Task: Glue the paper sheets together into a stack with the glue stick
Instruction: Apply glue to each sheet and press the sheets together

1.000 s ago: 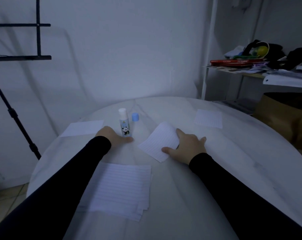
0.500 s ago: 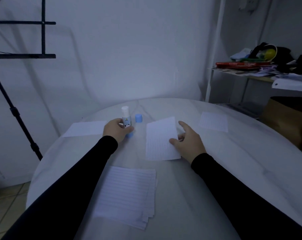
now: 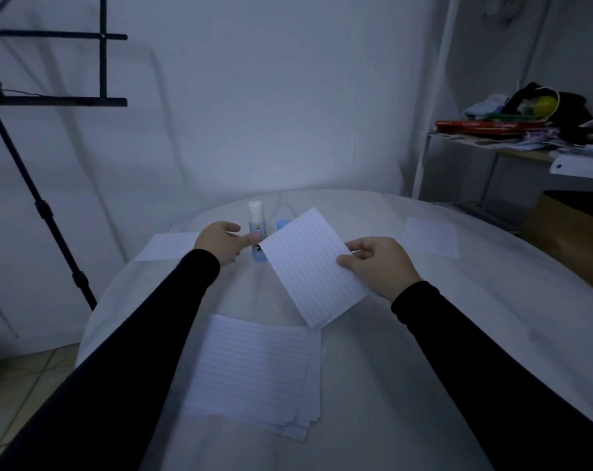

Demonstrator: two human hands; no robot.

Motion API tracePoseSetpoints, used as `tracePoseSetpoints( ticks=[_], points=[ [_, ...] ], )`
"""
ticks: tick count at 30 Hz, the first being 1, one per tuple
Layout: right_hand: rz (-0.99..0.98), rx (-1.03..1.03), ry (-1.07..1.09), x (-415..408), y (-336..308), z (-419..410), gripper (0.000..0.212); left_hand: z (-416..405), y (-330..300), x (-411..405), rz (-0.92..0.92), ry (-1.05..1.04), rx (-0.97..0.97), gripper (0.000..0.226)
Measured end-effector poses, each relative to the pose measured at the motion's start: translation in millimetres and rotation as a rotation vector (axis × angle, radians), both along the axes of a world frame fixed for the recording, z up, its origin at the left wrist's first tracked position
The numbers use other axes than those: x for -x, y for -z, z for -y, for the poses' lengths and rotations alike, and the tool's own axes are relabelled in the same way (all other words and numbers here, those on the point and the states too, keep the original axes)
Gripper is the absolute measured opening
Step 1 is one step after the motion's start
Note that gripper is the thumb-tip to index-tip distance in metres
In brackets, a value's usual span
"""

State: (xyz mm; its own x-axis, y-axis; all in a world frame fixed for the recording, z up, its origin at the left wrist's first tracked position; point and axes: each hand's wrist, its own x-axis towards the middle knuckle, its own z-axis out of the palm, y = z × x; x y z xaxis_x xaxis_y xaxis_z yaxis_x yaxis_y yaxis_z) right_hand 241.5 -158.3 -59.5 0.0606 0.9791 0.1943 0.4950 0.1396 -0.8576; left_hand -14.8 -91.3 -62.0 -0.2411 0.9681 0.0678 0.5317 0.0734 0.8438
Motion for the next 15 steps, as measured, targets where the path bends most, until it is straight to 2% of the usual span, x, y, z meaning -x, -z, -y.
tracePoseSetpoints(
  ticks=[3, 5, 9, 12, 15],
  points=[
    [-0.007, 0.013, -0.083, 8, -9, 4, 0.021, 31, -25, 13, -0.196, -0.023, -0.046, 0.046],
    [-0.011, 0.001, -0.161, 18, -16, 8, 0.018, 54, -37, 15, -0.157, 0.066, -0.07, 0.041],
    [0.062, -0.148, -0.213, 34, -31, 6, 0.016, 88, -46, 8, 0.011, 0.332, -0.097, 0.021],
    [0.083, -0.088, -0.279, 39, -37, 8, 0.017, 96, -50, 15, 0.054, 0.373, -0.08, 0.016],
    [0.156, -0.01, -0.289, 40, -36, 13, 0.021, 98, -55, 31, 0.008, 0.346, -0.042, 0.012]
  ],
)
